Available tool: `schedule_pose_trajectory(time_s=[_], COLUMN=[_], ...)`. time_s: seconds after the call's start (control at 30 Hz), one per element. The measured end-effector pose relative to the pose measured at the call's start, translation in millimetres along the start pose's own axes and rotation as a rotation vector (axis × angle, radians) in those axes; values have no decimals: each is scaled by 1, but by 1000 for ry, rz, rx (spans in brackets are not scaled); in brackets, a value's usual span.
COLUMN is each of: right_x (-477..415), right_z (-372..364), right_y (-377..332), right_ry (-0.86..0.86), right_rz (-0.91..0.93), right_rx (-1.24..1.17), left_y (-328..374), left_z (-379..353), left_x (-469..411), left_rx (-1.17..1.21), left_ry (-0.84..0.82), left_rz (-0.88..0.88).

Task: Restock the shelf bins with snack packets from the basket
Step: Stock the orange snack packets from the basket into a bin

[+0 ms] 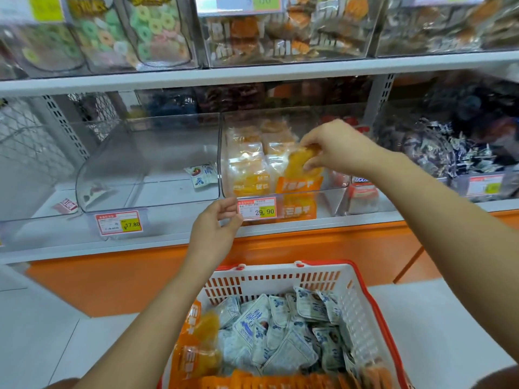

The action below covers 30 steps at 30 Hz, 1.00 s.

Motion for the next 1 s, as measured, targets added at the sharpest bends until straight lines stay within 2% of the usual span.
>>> schedule_pose_trajectory(time_s=[0.1,0.2,0.37,0.57,0.63,0.73,0.77,0.8,0.83,0.87,0.93,1.0], right_x=[-5,-2,4,5,9,46,61,71,78,83,101,130], right_z=[-24,-50,-69,-76,-69,-42,-41,-50,-68,-96,-164,-224], right_y=[-18,-27,-30,-36,-39,-44,-49,-57,-67,-80,-104,-115], right_ry=[-88,-179,-308,-380,-160,385,475,479,391,233,-103,-318], right_rz=[70,97,23,-52,-94,-240,-259,-258,-244,-225,-190,-192], right_rx=[93,36,-113,-48,-18,-175,-261,-325,-370,-389,-342,-292], left_y=[0,1,0,-8,-17,-36,-46,-59,-75,-93,-131,-158], left_z=[1,1,2,3,9,28,36,42,47,52,63,70], left_x=[0,1,-1,6,12,19,21,24,28,34,49,66], left_rx=[0,2,3,-41,-76,-120,-150,-189,-240,-305,-467,-584], left_ry=[-15,-26,-23,-68,-61,-9,3,-2,-25,-56,-138,-236], left_rz=[0,-2,0,-2,7,31,54,87,137,199,330,406])
Point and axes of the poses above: each hand's wrist, its own x-axis away from the middle knuckle, its own z-axis out of the back of the hand, y = z × x, the point moved 8 cm from there along -x, towards the middle knuckle, and after that the axes turned 14 degrees about x, right-handed, at the moved point
